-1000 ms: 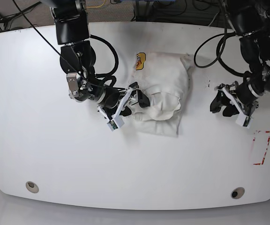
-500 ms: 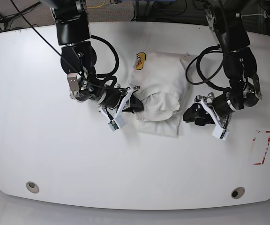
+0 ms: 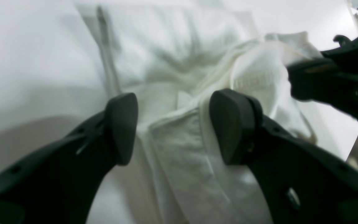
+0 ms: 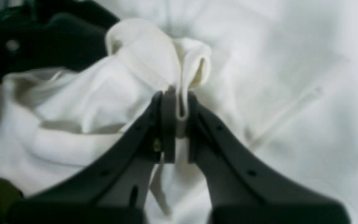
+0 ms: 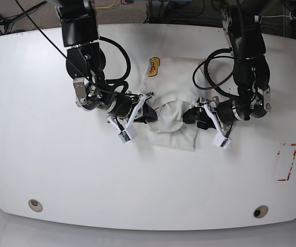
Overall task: Fold the T-shirt properly
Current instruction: 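Grasp the shirt's two sides with both grippers, pinching toward each other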
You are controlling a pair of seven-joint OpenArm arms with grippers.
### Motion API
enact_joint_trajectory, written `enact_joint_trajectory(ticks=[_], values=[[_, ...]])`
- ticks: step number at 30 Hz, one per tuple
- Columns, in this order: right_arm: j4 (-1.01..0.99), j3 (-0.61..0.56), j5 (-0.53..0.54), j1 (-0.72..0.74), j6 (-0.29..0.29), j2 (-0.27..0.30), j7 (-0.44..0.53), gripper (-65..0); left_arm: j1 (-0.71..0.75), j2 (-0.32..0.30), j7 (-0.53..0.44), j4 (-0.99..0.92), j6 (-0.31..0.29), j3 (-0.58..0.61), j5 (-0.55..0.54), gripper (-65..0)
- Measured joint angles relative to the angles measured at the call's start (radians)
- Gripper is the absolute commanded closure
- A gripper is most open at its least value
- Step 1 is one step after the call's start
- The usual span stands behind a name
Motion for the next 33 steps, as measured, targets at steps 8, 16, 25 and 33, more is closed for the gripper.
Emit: enact_joint_trajectory(ticks=[8,16,25,33], values=[[0.018,0.001,0.007,-0.011,0.0,0.002,0.005,0.0,0.023,-0.02,-0.011,0.043,-0.003,0.064,-0.094,-38.2],[0.033,0.002,0.006,-0.015,-0.001,-0.003,0.005,0.0,0.021,-0.033,0.002,0.058,-0.002,0.117,-0.089,-38.2],[0.033,0.002,0.007,-0.018,-0.001,0.002,0.005,0.0,0.023,-0.034,0.0,0.026,-0.001,0.121,-0.089,-37.1],[0.033,0.002,0.007,-0.019,-0.001,0.0,0.005,0.0,0.04,-0.034,-0.004,0.026,0.0,0.12,-0.088,-18.1]])
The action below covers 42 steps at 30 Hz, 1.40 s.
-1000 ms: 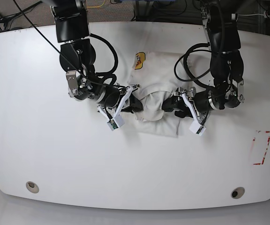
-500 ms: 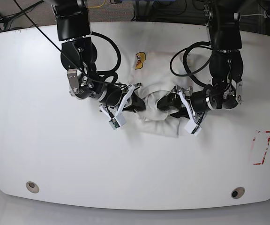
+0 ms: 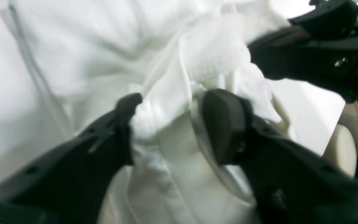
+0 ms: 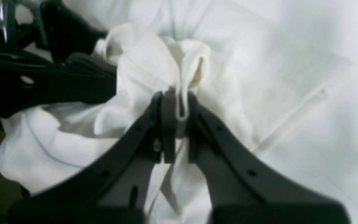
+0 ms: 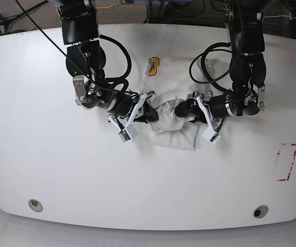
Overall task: Fold the T-shirt properly
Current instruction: 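Grasp the shirt's two sides with both grippers, pinching toward each other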
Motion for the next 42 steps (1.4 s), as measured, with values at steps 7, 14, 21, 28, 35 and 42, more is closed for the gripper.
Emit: enact_joint_trajectory(ticks=[7,14,21,28,35,42], values=[[0.0,0.0,0.0,-0.001,0.0,0.0,0.0,0.0,-0.002,0.002,-0.006,0.0,0.0,0.001,0.101,-6.3],[0.051,-0.003,0.0,-0.007,0.0,-0.003,-0.01,0.0,-0.002,0.002,-0.008,0.002,-0.001,0.001,0.138,-3.2],[0.167,-0.003,-0.001,-0.004,0.003,-0.002,-0.091,0.0,0.004,-0.016,-0.003,0.087,-0.004,0.006,0.137,-3.2],[0.264,-0.003,0.0,0.002,0.002,0.0,-0.117,0.0,-0.005,-0.033,0.021,0.212,-0.004,0.003,0.135,-3.3],[0.33,-0.005,0.008,0.003,-0.058,0.029,-0.142,0.0,-0.002,-0.03,0.082,0.33,-0.005,0.01,0.135,-3.5],[0.377,-0.004,0.002,0.007,-0.073,0.051,-0.14,0.0,0.0,-0.035,0.095,0.462,-0.004,0.076,0.15,-3.6]])
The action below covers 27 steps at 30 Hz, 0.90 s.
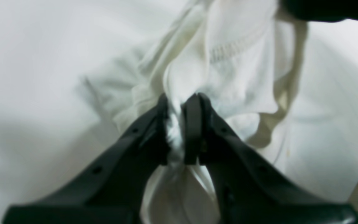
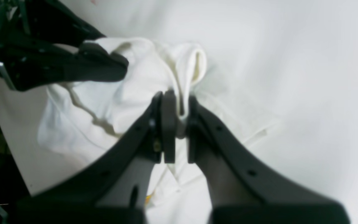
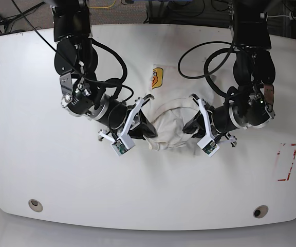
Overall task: Fold the T-shirt properly
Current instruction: 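Grasp the shirt's two sides with both grippers, pinching toward each other, then pull the shirt with both grippers toward the robot's body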
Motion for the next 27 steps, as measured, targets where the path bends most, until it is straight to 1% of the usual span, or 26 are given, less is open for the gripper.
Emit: enact_joint_trajectory(ticks=[7,12,19,23,27], values=[[0.037,0.002,0.0,0.002,0.0,0.02,0.001,0.0,0.0,-0.005,0.001,0.079,0.0,0.011,0.002,-3.6],[0.042,0.002,0.0,0.007,0.0,0.021,0.001,0.0,-0.012,-0.005,0.002,0.081,0.0,0.011,0.007,-3.6],[0.042,0.002,0.001,0.018,0.0,0.038,0.002,0.0,-0.068,-0.002,0.012,0.08,0.0,0.011,0.008,-3.6],[0.034,0.001,0.002,0.048,0.0,0.04,0.002,0.0,-0.109,0.001,0.001,0.053,-0.001,0.013,0.008,-3.6],[0.006,0.001,-0.005,0.084,0.001,0.037,0.009,0.0,-0.157,0.0,-0.002,-0.019,0.0,0.013,0.007,-3.8]])
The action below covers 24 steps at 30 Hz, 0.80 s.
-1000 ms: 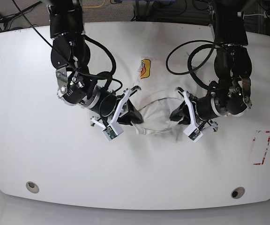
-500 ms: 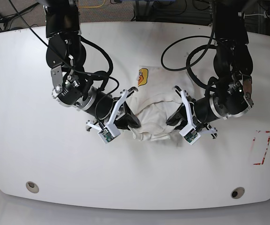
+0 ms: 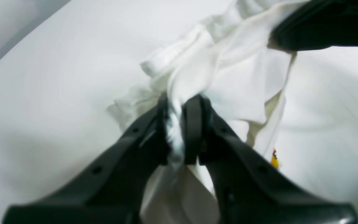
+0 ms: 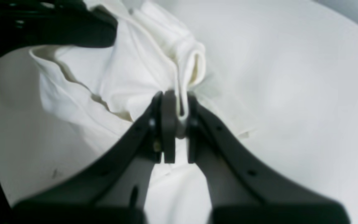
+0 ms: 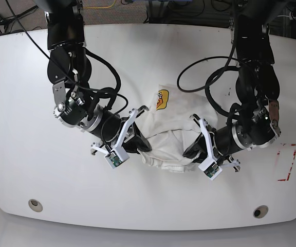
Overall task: Fold the T-shirt properly
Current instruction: 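Pull the shirt with both grippers toward the robot's body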
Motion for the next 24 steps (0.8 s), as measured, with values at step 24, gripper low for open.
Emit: enact_joint_trajectory(ticks=[24], values=[[-0.424,-0.002,-0.059,0.156,0.016,-0.008,0.181,-0.3,-0.16,0.006,-0.442,-0.597,-0.007,0.011,0.097,-10.8]])
